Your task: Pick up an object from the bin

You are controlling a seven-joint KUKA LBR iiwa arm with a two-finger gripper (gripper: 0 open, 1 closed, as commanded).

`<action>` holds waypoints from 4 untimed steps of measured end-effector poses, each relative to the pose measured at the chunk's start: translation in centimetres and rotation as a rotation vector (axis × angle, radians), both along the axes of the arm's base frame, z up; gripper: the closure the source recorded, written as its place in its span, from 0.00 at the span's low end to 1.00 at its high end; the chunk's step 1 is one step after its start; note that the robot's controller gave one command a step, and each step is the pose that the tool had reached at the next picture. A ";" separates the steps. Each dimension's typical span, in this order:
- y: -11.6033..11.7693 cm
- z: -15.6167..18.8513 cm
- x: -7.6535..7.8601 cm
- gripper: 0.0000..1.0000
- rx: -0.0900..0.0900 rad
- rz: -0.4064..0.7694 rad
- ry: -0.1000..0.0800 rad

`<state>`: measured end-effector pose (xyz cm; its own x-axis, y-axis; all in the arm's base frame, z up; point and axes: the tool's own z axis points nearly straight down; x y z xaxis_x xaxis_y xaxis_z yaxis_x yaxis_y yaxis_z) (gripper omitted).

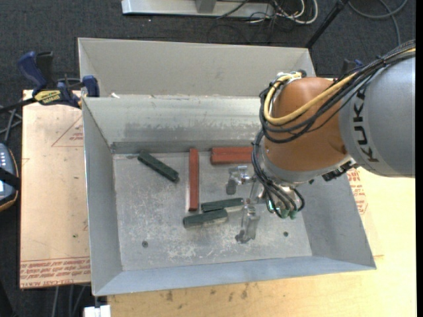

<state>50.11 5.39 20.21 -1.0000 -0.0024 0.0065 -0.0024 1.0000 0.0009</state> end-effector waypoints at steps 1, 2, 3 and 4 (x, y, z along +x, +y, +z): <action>0.0 0.3 0.2 0.00 0.000 -0.002 -0.006; 0.2 -3.7 0.8 0.00 0.000 0.082 -0.011; 2.3 -12.1 2.7 1.00 0.002 0.266 -0.010; 2.3 -12.2 2.7 0.00 0.002 0.266 -0.008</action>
Offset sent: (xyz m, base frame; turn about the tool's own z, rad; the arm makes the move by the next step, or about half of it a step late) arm 0.0177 0.0056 -0.1321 -0.2747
